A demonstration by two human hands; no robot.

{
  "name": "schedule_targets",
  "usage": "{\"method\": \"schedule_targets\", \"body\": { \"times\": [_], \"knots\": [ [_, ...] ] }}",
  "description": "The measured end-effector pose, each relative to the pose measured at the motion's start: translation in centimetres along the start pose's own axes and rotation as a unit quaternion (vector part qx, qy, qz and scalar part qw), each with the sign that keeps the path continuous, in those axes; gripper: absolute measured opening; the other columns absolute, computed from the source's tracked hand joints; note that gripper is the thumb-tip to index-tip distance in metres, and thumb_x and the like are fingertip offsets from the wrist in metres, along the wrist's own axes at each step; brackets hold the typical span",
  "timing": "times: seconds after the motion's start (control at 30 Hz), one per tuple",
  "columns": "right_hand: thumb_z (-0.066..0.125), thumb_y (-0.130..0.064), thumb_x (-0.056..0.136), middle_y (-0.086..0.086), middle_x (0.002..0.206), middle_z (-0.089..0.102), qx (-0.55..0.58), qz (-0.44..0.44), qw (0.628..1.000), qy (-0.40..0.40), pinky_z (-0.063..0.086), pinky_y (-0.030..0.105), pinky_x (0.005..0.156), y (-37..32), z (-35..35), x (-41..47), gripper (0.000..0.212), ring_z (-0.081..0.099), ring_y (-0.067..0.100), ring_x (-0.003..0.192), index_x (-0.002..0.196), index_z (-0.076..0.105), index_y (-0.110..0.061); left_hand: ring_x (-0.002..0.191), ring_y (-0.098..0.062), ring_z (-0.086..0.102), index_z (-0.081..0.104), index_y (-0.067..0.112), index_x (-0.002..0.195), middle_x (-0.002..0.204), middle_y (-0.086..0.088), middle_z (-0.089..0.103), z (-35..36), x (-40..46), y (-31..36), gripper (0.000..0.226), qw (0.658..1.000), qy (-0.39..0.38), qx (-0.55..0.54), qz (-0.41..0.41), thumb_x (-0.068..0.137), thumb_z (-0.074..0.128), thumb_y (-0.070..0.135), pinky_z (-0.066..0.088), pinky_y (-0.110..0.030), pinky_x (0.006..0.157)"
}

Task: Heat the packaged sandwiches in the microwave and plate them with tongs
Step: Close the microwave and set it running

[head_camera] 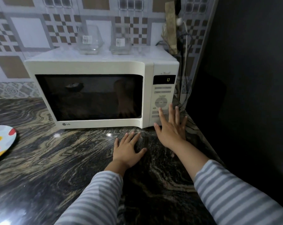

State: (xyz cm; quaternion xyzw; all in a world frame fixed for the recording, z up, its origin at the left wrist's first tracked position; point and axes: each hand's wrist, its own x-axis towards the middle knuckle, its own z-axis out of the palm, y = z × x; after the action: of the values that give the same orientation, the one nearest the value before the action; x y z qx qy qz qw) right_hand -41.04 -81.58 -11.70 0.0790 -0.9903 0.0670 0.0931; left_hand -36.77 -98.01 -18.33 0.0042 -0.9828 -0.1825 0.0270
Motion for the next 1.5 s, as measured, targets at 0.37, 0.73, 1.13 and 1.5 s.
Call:
{"method": "schedule_targets", "body": {
  "times": [0.37, 0.73, 1.13, 1.5],
  "knots": [
    [0.024, -0.052, 0.099, 0.006, 0.153, -0.036, -0.050, -0.084, 0.986, 0.135, -0.010, 0.058, 0.113, -0.3, -9.4, 3.9, 0.069, -0.030, 0.029, 0.142, 0.144, -0.026, -0.035, 0.121, -0.023, 0.048, -0.024, 0.056, 0.136, 0.134, -0.003, 0.048, -8.9, 4.5, 4.5, 0.105, 0.945, 0.226, -0.158, 0.174, 0.088, 0.064, 0.024, 0.047, -0.044, 0.092],
    [0.030, -0.052, 0.096, 0.014, 0.158, -0.021, -0.087, -0.170, 0.951, 0.243, -0.014, 0.054, 0.114, -0.5, -8.9, 9.3, 0.075, -0.026, 0.035, 0.142, 0.146, -0.022, -0.030, 0.057, -0.010, 0.045, -0.019, 0.054, 0.139, 0.072, 0.006, 0.043, -9.6, 8.3, 5.3, 0.107, 0.930, 0.220, -0.215, 0.200, 0.088, 0.062, 0.005, 0.051, -0.037, 0.065],
    [0.032, -0.057, 0.094, 0.015, 0.149, -0.035, -0.097, -0.144, 0.960, 0.221, -0.016, 0.054, 0.112, -1.3, -9.0, 9.3, 0.083, -0.034, 0.038, 0.136, 0.138, -0.034, -0.034, 0.059, -0.026, 0.054, -0.018, 0.067, 0.131, 0.068, -0.008, 0.051, -9.5, 8.0, 5.8, 0.112, 0.930, 0.244, -0.228, 0.151, 0.086, 0.063, 0.005, 0.052, -0.044, 0.067],
    [0.029, -0.053, 0.097, 0.009, 0.156, -0.030, -0.052, -0.164, 0.969, 0.177, -0.010, 0.060, 0.113, -1.1, -9.9, 5.7, 0.076, -0.029, 0.033, 0.142, 0.139, -0.032, -0.038, 0.075, -0.013, 0.061, -0.016, 0.054, 0.140, 0.090, 0.001, 0.060, -10.2, 4.9, 4.4, 0.099, 0.938, 0.183, -0.219, 0.199, 0.090, 0.062, 0.020, 0.055, -0.040, 0.075]
  ]
}}
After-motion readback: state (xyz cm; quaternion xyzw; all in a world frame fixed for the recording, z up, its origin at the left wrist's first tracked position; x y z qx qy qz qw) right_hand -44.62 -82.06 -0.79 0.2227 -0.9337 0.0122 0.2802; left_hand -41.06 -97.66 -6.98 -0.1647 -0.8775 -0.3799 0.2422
